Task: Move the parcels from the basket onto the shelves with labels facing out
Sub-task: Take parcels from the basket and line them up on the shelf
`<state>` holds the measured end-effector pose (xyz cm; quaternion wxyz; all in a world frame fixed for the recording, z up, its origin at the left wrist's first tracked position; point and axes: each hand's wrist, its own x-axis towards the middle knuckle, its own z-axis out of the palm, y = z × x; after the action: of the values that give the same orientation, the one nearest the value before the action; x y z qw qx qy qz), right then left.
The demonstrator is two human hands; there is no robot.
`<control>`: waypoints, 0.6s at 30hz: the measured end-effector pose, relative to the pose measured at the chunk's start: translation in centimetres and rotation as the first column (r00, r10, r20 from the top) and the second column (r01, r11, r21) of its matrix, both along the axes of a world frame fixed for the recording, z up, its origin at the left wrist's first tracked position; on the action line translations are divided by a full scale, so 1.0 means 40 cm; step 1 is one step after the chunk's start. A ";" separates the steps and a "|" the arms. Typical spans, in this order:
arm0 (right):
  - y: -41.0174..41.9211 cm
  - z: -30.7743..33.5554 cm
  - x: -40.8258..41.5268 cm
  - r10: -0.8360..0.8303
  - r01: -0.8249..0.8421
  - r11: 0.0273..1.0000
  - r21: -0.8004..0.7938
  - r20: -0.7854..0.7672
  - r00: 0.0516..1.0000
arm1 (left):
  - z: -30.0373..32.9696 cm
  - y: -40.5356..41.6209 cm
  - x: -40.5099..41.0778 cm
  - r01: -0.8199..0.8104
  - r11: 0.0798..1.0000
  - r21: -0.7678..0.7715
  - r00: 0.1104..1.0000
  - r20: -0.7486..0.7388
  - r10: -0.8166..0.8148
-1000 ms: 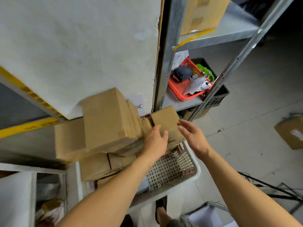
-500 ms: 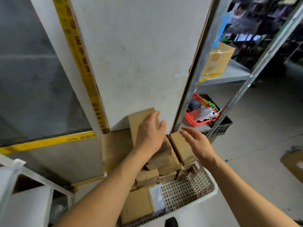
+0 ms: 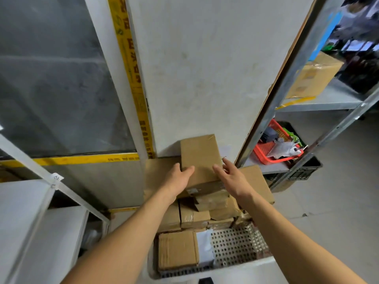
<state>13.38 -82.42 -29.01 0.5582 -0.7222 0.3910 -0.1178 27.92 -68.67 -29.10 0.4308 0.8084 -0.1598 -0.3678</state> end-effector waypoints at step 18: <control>0.046 0.068 -0.090 0.035 -0.148 0.957 0.251 0.405 0.914 | 0.120 0.089 -0.015 -0.027 0.929 -0.369 1.000 -0.004 0.027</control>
<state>9.79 -80.59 -26.28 0.7260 -0.6160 0.2479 -0.1789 27.31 -65.11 -24.29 0.5801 0.7154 -0.2152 -0.3246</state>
